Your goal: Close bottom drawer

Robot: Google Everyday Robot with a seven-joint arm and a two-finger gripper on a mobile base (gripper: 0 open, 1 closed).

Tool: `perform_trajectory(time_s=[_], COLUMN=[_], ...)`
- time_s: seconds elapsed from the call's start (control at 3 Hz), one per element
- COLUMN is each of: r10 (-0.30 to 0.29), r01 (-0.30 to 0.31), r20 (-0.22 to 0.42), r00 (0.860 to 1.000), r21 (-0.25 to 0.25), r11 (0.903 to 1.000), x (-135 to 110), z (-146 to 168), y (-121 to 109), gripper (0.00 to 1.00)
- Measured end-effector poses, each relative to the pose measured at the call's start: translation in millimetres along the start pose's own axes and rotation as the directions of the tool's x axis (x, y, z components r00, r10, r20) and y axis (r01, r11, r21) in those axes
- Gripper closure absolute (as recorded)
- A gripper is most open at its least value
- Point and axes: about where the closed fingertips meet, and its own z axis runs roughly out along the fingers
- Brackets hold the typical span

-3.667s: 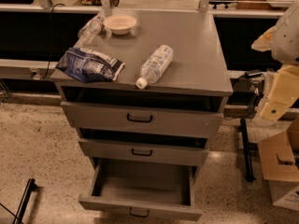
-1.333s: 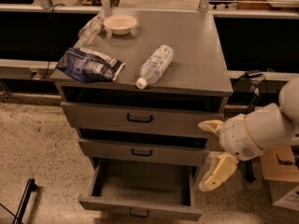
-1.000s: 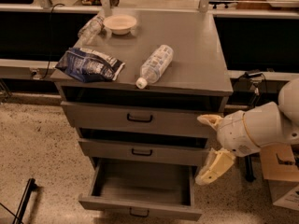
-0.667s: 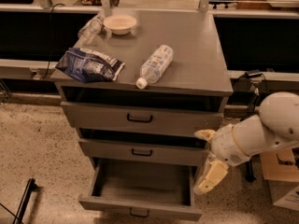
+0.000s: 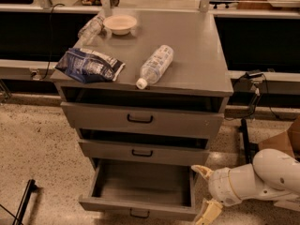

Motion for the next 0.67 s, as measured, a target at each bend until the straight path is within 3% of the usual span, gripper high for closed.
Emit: perform_trajectory(time_s=[0.33,0.67], r10=[-0.032,0.002], r01=[0.032,-0.002], r20=[0.005,-0.006], r00=[0.999,1.0], r21=[-0.001,-0.047], r11=[0.9995,0.9989], x=[4.6,17.6], z=[2.9,45.4], y=[1.3,-15.2], gripper=[0.0,0.0])
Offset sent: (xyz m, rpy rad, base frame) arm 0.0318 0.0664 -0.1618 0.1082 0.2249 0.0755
